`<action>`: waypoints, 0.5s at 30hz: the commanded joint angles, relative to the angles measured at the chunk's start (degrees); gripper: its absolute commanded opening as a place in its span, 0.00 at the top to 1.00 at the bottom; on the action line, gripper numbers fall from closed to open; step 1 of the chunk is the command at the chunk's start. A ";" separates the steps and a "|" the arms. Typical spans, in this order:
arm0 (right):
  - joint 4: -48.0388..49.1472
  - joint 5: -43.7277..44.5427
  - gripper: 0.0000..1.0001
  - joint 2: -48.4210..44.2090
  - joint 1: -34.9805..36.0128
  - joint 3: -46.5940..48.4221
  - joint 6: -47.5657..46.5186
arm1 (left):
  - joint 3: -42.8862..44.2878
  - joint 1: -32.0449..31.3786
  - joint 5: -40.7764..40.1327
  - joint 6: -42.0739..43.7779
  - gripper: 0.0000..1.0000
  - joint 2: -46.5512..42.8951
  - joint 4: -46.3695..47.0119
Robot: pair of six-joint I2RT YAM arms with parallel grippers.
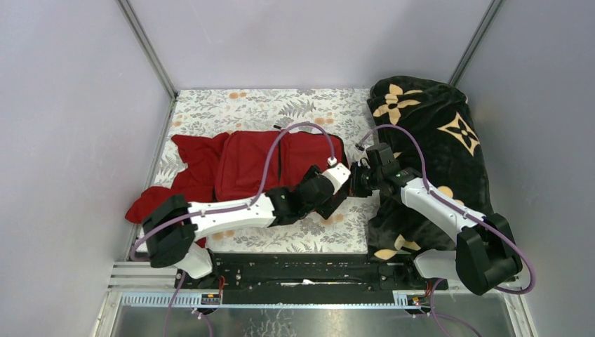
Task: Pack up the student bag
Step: Zip the student bag at the center of the board.
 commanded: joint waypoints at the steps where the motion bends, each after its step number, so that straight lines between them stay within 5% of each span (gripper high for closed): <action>1: 1.22 -1.19 1.00 -1.17 0.63 2.14 0.37 | 0.65 -2.00 -7.44 2.65 0.14 5.24 7.11; 5: 1.55 -1.43 1.00 -1.50 0.56 1.45 0.80 | 4.67 -2.06 -10.17 3.80 0.22 11.28 4.52; 12: -0.60 3.35 1.00 -4.03 0.36 2.26 0.47 | 3.17 -1.67 -12.01 -3.16 0.92 9.57 5.82; 15: -1.48 3.73 1.00 -3.79 -1.45 3.09 0.88 | 1.13 -1.62 -9.15 -5.28 1.00 7.45 5.53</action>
